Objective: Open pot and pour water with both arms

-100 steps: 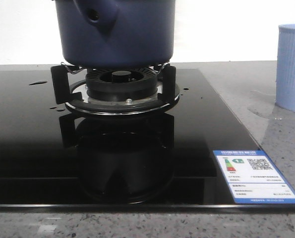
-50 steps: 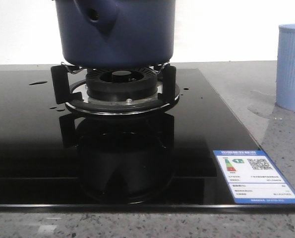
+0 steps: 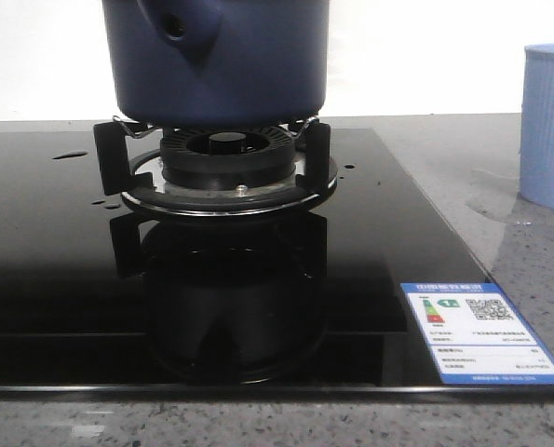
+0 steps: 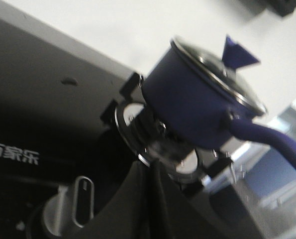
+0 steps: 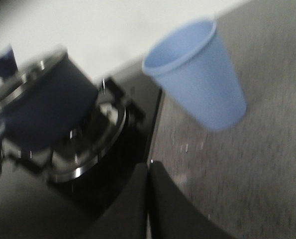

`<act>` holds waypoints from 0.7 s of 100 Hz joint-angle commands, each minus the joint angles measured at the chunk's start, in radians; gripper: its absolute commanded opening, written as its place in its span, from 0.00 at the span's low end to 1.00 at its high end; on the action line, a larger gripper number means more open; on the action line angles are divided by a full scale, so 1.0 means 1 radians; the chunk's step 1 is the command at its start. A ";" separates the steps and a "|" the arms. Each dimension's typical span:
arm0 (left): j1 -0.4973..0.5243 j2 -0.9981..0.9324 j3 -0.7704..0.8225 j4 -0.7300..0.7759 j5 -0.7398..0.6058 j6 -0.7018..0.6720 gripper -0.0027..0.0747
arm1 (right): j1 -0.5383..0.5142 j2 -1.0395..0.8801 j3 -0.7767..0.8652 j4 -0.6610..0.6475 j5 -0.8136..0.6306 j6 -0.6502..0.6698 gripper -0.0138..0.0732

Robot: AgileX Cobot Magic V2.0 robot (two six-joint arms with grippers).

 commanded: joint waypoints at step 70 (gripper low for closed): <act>0.001 0.708 -0.558 -0.642 0.674 1.145 0.02 | -0.005 0.342 -0.310 0.441 0.287 -0.607 0.07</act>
